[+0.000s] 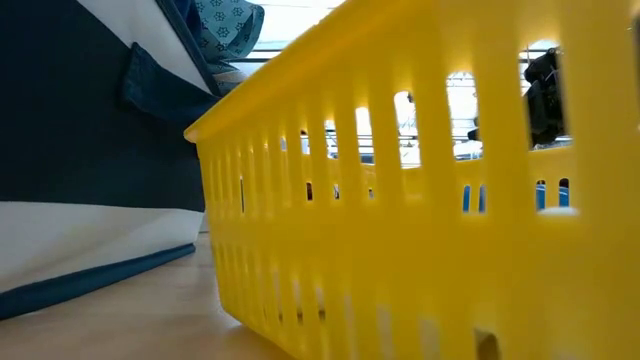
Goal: Pick & place medical supplies in basket/bin
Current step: Return to Home Position
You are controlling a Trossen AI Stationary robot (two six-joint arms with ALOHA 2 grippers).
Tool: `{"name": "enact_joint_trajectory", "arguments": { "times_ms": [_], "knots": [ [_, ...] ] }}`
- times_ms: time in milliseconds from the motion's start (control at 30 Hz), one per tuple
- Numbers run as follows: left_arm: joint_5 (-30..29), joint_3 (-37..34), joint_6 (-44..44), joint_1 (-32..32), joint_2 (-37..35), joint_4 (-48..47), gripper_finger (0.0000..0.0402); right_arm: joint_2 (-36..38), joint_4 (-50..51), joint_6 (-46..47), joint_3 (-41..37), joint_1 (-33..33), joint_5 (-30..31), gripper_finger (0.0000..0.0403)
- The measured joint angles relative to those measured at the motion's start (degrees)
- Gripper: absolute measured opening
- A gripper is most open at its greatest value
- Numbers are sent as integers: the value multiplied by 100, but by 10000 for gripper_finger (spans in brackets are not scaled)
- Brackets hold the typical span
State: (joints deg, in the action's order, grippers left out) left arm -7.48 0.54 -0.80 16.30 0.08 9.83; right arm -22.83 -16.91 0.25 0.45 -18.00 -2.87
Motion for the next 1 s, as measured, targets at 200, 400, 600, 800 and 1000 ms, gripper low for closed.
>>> {"name": "enact_joint_trajectory", "arguments": {
  "times_ms": [200,400,600,800,1000],
  "knots": [
    [-15,-2,228,-324,89,28,256,0,-11,11,0,0,2,309],
    [3,-4,142,-636,91,-558,256,0,-13,42,0,2,-2,309],
    [154,-7,227,-773,89,-587,256,0,-152,-35,2,2,-97,309],
    [146,-7,222,-770,94,-731,256,86,-576,-85,1,4,-500,309],
    [241,-7,140,-770,94,-764,256,326,-15,-87,0,-174,-461,309]
  ]
}}
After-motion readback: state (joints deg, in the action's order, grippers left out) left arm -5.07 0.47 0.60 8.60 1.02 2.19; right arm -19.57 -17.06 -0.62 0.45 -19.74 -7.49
